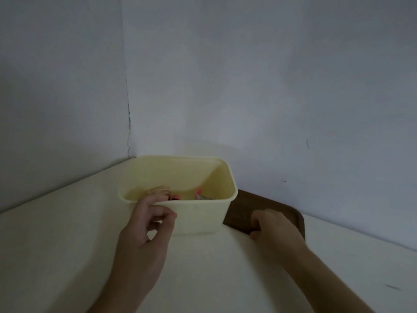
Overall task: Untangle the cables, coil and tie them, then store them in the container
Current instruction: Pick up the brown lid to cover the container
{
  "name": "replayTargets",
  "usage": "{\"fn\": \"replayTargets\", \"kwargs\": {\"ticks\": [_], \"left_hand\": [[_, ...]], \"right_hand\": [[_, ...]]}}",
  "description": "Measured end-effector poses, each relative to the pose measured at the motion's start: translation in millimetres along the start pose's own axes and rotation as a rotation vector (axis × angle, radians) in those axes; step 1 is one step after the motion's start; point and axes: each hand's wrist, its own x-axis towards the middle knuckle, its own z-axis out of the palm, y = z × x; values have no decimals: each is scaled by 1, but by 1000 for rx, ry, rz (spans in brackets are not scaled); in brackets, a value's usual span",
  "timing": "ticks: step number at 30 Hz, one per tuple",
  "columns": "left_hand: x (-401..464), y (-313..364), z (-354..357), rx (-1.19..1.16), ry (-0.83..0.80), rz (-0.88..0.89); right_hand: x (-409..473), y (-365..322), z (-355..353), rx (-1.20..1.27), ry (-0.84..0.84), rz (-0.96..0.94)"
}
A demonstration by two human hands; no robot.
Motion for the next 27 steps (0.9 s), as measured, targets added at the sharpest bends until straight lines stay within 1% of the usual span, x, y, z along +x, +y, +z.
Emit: {"fn": "replayTargets", "kwargs": {"ticks": [3, 6, 11, 13, 16, 19, 21, 24, 27], "left_hand": [[0, -1, -2, -55, -8, 18], [0, 5, -4, -112, 6, 44], [-3, 8, -8, -143, 45, 86], [-3, 8, -8, -152, 53, 84], [-5, 11, -7, -180, 67, 90], [-8, 10, -9, -190, 85, 100], [-8, 10, -11, -202, 90, 105], [-8, 12, -14, -179, 135, 101], [-14, 27, -15, -150, 193, 116]], "right_hand": [[-4, -10, -1, -245, 14, -142], [-12, -16, 1, -379, 64, -222], [-12, -2, 2, -392, 178, -265], [-12, 2, 7, -365, 171, -316], [-13, 8, 10, -400, 196, -421], [-14, 7, 7, -400, 196, -404], [-16, 0, 4, -376, 164, -350], [-14, -5, -1, -414, 172, -271], [-8, -9, -17, -389, 273, -142]]}}
